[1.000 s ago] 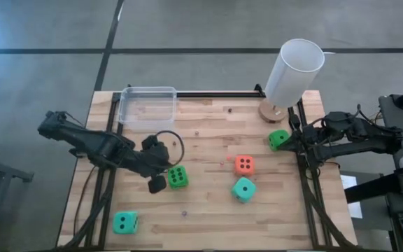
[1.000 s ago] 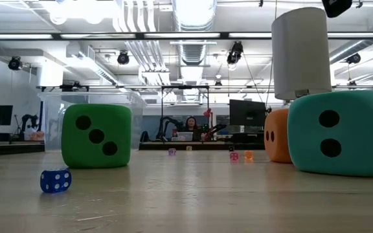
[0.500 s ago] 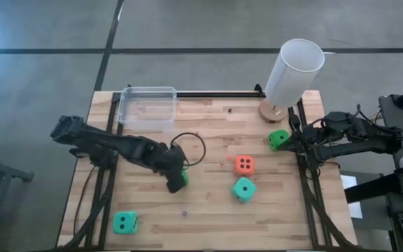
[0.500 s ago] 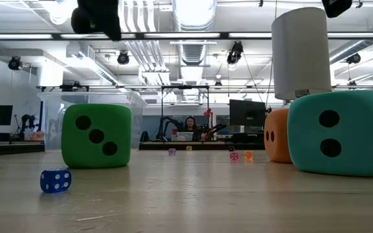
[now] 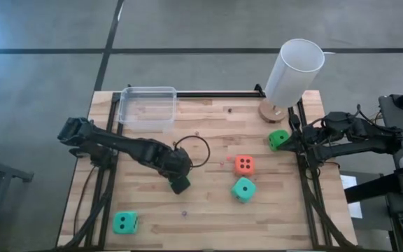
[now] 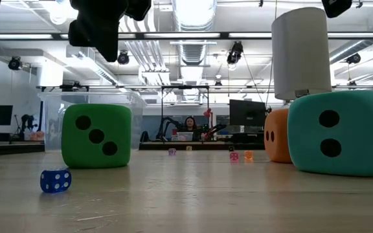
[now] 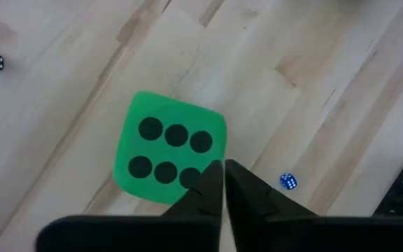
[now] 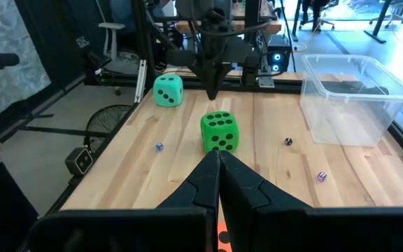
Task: Pick & Place Dice
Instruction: Put the left green large dice into the transparent bin
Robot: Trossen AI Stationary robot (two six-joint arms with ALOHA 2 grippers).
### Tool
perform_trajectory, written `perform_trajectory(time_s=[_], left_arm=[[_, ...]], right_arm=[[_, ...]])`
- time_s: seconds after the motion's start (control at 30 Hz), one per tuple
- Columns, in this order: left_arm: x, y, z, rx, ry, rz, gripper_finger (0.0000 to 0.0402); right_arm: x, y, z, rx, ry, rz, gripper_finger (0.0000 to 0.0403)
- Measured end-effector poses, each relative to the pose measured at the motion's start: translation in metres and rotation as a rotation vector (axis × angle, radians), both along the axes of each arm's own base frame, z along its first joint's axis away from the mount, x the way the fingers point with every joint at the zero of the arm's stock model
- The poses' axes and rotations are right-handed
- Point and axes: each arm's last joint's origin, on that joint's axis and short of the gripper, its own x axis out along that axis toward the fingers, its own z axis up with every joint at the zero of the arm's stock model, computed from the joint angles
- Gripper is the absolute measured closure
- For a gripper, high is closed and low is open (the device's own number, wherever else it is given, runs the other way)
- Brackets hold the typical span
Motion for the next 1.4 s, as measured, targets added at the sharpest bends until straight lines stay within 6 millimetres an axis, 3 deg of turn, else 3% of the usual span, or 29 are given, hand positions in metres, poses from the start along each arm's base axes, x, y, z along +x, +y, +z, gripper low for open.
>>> perform_trajectory(time_s=[0.13, 0.5, 0.67, 1.1, 1.4], left_arm=[[-0.002, 0.001, -0.001, 0.006, 0.018, 0.002, 0.0306], [-0.003, 0.001, -0.021, 0.037, 0.013, -0.1, 0.0089], [-0.004, 0.004, -0.027, 0.05, 0.025, -0.137, 0.0013], [-0.007, 0.014, -0.041, 0.047, 0.07, -0.132, 0.0007], [0.006, 0.012, -0.06, 0.018, 0.138, -0.207, 0.0003]], right_arm=[[0.0, 0.0, 0.0, 0.0, 0.0, 0.0, 0.0394], [0.0, 0.0, 0.0, 0.0, 0.0, 0.0, 0.0394], [0.0, 0.0, 0.0, 0.0, 0.0, 0.0, 0.0394], [0.0, 0.0, 0.0, 0.0, 0.001, 0.0, 0.0394], [0.0, 0.0, 0.0, 0.0, 0.001, 0.0, 0.0394]])
